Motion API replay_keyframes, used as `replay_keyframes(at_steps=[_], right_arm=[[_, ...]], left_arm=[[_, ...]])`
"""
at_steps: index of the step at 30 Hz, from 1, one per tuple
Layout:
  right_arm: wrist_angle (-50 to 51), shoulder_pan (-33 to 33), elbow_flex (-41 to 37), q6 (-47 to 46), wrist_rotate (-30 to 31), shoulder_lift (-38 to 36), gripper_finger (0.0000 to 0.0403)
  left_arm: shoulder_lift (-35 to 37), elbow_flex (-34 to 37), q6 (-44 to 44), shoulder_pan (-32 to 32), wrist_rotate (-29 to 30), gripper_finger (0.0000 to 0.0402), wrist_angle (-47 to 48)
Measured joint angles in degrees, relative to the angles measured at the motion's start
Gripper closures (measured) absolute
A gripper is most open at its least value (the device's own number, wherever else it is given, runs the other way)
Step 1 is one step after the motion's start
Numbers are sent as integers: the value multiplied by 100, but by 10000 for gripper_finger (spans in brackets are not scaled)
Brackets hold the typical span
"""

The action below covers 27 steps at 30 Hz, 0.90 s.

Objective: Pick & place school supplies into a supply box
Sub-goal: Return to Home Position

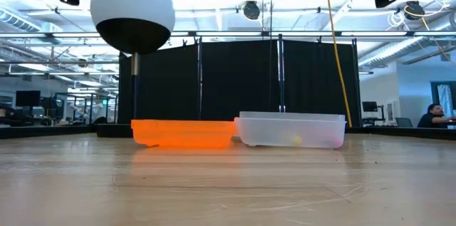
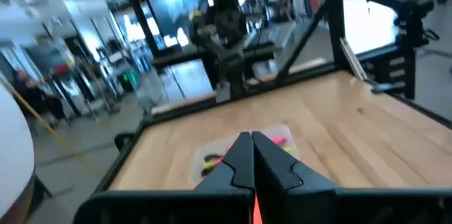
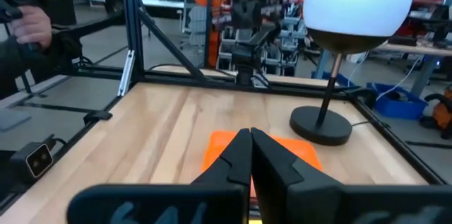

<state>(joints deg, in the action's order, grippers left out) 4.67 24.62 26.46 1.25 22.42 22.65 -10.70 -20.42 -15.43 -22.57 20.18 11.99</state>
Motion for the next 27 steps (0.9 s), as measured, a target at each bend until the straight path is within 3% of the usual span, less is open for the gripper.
replay_keyframes(at_steps=[8,13,19,27], right_arm=[[-23,-9,-632,104,44,-888,403],[-334,-189,-1281,201,603,-1495,403],[-1058,-822,-2005,228,-688,-1918,403],[-1316,-1505,-2531,-206,-758,-1936,403]], left_arm=[[1057,1204,-504,-194,87,401,-784],[1036,1535,-529,-179,95,401,-826],[1042,1611,-648,-169,86,401,-905],[1043,1735,-394,-58,-327,401,-905]])
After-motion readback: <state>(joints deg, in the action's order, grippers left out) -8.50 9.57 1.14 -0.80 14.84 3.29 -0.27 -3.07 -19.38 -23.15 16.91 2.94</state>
